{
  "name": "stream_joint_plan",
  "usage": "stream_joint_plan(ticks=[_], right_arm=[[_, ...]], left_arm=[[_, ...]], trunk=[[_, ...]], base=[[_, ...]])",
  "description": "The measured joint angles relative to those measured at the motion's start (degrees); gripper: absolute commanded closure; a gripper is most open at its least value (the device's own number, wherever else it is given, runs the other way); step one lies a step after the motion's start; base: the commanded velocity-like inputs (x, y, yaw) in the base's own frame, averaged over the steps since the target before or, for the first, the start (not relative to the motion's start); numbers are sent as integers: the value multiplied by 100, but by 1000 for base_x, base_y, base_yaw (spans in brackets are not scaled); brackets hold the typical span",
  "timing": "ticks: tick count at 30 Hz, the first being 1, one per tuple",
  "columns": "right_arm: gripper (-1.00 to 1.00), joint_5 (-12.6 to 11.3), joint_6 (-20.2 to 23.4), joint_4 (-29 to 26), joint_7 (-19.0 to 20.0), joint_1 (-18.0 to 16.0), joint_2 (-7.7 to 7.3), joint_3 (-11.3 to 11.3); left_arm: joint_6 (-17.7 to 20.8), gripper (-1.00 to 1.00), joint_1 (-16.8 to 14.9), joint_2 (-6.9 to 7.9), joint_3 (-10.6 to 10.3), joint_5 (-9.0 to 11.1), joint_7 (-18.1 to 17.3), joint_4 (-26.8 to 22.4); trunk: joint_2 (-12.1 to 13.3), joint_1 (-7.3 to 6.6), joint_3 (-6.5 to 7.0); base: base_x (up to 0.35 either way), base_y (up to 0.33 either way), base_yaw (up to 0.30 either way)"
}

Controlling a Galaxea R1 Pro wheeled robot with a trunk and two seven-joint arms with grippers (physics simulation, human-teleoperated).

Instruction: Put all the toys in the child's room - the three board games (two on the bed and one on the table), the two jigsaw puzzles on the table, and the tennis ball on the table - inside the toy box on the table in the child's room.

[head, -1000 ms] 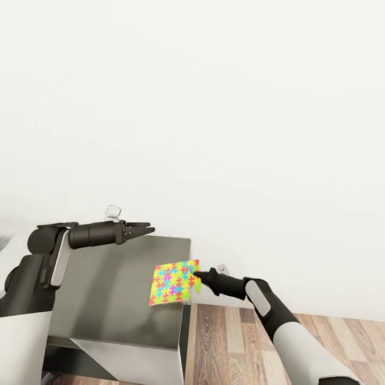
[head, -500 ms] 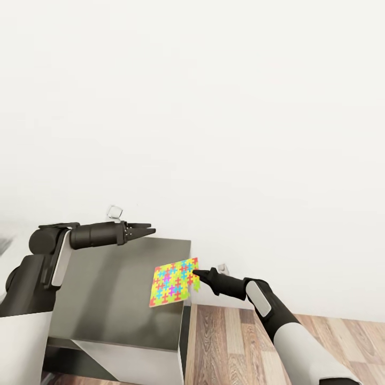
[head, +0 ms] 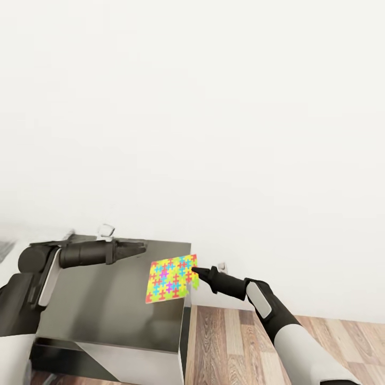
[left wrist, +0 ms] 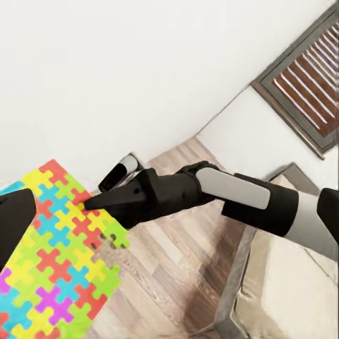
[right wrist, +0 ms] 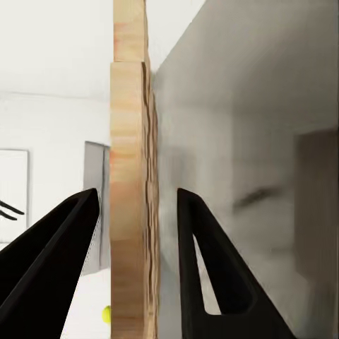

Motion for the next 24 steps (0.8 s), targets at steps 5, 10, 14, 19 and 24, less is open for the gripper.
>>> stream_joint_plan(ticks=[5,10,14,19,24], right_arm=[[100,22,-19,-1,23,7,0,1],[100,13,-25,-3,1,11,-154,3],[100,1,-11,-2,20,11,-193,1],[100,-7,-13,-1,46,11,-277,-6],[100,-126,5,7,297,4,-560,-471]], left_arm=[[-3,-100,338,98,80,-6,-198,0],[-3,-100,381,107,137,5,-235,-1],[-4,-100,383,116,153,5,-366,-2],[-4,-100,391,119,156,2,-528,-4],[-4,-100,400,120,157,-13,-544,-2]], trunk=[[201,-110,90],[401,-219,180],[562,-306,252],[763,-418,342],[963,-527,432]], base=[[0,0,0],[-41,0,0],[-120,0,0],[-15,0,0],[-1,0,0]])
